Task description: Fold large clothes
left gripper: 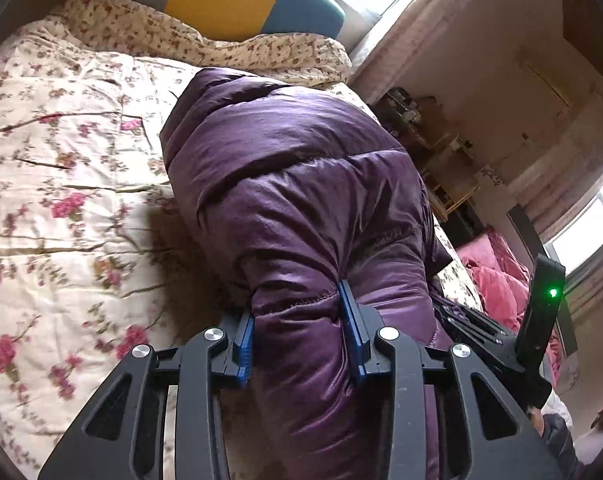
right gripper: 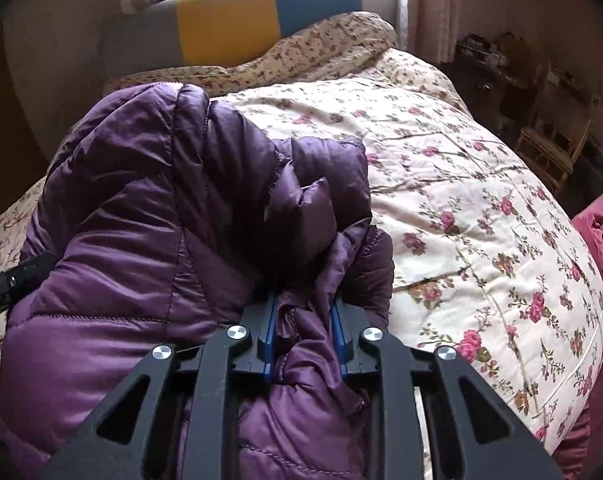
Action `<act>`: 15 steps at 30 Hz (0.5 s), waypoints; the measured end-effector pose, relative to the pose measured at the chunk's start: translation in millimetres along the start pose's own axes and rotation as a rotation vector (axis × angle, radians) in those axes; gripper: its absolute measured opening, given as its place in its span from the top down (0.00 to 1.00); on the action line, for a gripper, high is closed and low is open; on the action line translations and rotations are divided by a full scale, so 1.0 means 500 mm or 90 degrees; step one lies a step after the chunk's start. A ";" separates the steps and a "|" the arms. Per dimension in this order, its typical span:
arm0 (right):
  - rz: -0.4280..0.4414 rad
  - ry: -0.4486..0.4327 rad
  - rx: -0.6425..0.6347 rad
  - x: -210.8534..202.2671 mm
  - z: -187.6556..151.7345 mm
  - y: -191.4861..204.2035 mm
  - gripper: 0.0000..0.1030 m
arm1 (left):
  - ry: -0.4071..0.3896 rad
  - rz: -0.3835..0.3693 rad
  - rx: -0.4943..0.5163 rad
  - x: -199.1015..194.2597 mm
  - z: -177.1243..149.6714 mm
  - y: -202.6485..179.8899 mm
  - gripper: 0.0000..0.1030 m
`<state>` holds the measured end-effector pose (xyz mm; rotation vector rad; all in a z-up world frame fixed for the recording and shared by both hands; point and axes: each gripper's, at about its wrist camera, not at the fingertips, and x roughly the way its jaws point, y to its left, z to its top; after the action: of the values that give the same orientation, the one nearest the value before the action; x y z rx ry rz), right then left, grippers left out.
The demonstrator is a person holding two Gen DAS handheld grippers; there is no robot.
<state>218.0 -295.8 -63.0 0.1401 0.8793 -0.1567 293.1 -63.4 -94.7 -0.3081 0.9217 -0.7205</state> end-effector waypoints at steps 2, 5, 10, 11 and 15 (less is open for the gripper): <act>0.008 -0.003 -0.013 -0.004 -0.001 0.021 0.81 | -0.006 0.005 -0.003 -0.021 -0.008 0.010 0.65; 0.030 -0.004 -0.037 -0.010 -0.003 0.065 0.82 | -0.024 0.016 -0.020 -0.064 -0.018 0.032 0.65; 0.084 -0.004 -0.094 -0.020 -0.014 0.180 0.82 | -0.066 0.052 -0.042 -0.165 -0.040 0.083 0.65; 0.093 -0.004 -0.104 -0.020 -0.018 0.203 0.82 | -0.078 0.065 -0.050 -0.196 -0.047 0.101 0.65; 0.138 -0.004 -0.155 -0.030 -0.034 0.310 0.83 | -0.114 0.105 -0.073 -0.290 -0.074 0.149 0.65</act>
<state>225.8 -139.6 -52.9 0.0069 0.8642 0.1522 237.7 91.9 -66.7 -0.3865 0.8085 -0.4804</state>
